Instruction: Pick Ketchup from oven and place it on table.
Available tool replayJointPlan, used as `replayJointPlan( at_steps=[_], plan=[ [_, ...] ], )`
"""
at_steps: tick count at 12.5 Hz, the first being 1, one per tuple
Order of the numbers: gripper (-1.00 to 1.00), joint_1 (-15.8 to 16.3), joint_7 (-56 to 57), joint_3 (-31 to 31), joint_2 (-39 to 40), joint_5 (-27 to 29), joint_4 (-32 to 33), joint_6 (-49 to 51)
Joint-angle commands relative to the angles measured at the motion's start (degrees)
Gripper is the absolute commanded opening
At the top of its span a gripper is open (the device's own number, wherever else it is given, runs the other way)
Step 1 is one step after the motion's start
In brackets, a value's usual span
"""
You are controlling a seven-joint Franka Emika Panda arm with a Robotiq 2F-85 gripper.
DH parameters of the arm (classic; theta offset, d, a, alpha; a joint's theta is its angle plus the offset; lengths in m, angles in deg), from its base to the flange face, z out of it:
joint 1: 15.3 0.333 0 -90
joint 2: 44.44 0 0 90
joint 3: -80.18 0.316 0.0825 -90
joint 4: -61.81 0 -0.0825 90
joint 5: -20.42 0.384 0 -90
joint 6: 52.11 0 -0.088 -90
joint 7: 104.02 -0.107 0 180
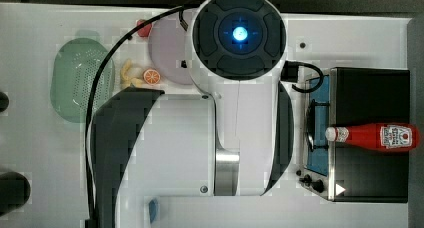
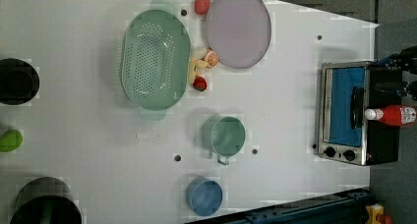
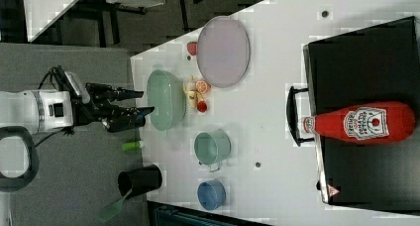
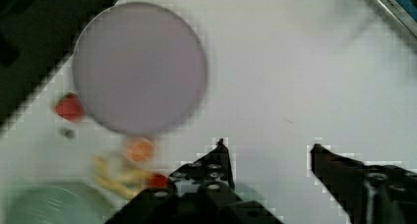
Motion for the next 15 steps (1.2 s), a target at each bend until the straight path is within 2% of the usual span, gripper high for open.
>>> replayJointPlan(
  at_steps=[1,3,7,10,15],
  plan=[
    [0.58,-1.7,1.1,-1.1,-21.1,-0.7,10.2,12.0],
    [0.99,-1.7,1.1,-1.3,-21.1,-0.7,10.2,12.0],
    [1.00,-2.6,1.1,-5.3,-20.5,-0.8,10.2,11.9],
    [1.00,-3.5,1.1,-11.6,-18.4,-0.8,10.1,10.0],
    [1.00,-3.8,1.1,-22.8,-11.9,-0.8,10.0,1.1]
  ],
)
